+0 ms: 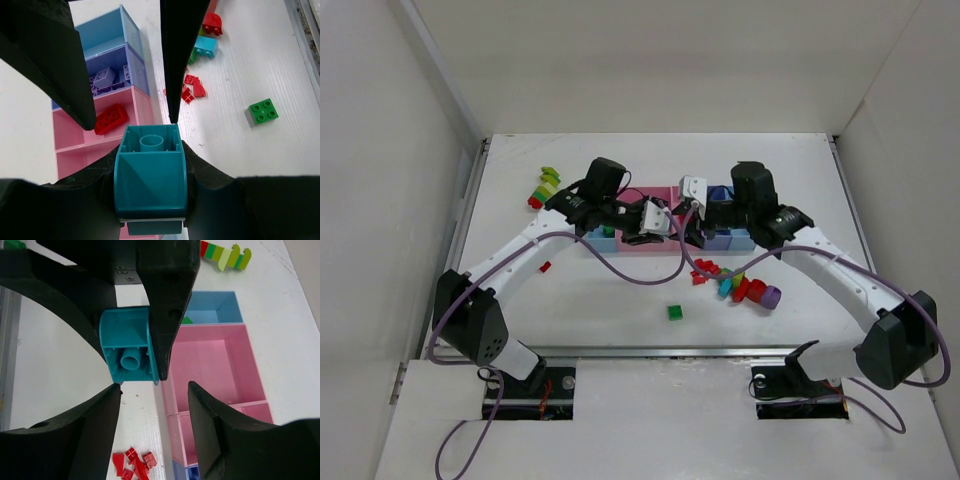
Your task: Sort the legos into containers by color
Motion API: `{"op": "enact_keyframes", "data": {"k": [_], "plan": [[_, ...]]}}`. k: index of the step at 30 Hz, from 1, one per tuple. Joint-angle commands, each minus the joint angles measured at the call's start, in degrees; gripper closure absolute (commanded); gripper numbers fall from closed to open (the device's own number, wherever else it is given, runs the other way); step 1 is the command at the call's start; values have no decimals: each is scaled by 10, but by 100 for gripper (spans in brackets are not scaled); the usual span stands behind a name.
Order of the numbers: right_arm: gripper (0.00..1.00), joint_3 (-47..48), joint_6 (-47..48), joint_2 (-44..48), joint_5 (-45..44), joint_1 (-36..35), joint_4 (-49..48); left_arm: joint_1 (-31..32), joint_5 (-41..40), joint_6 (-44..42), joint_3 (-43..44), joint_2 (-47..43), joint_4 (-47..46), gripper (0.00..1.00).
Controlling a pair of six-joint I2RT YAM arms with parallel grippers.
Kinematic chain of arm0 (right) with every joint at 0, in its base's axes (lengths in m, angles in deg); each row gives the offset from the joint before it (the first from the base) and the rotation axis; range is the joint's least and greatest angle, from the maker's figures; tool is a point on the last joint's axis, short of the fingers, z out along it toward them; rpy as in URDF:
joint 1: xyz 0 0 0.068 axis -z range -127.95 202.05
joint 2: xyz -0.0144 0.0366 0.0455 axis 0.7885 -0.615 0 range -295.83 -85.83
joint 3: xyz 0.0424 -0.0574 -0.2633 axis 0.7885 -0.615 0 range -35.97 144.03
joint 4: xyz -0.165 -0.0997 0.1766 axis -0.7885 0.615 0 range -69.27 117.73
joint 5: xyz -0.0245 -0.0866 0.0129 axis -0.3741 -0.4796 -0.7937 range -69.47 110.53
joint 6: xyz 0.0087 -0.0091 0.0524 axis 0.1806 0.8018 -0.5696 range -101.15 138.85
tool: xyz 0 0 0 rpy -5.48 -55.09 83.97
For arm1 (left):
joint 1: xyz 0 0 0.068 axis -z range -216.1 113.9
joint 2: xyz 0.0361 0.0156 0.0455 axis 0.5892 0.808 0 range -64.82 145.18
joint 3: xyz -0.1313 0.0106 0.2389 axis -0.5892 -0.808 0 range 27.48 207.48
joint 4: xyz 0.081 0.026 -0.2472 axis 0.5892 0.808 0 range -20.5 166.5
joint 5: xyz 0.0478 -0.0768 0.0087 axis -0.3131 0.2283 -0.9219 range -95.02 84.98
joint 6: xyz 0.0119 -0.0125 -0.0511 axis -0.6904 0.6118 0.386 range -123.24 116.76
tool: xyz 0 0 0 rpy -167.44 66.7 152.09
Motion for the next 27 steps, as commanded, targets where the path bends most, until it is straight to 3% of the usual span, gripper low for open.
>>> {"op": "enact_keyframes", "data": {"k": [1, 8, 15, 22, 24, 27], "plan": [[39, 39, 9, -5, 36, -26, -36, 7, 30, 4, 15, -13, -24, 100], [39, 39, 9, 6, 48, -26, -20, 7, -17, 41, 10, -13, -54, 100], [39, 47, 9, -8, 29, -26, -20, 7, 11, 53, 15, -13, -54, 100], [71, 52, 9, -18, 32, -26, -20, 7, 17, 53, 15, -18, -41, 100], [90, 57, 9, -24, 37, -26, -15, 7, 17, 53, 15, -18, -46, 100], [99, 57, 4, -24, 37, -26, -15, 7, 17, 67, 15, -18, -53, 82]]}}
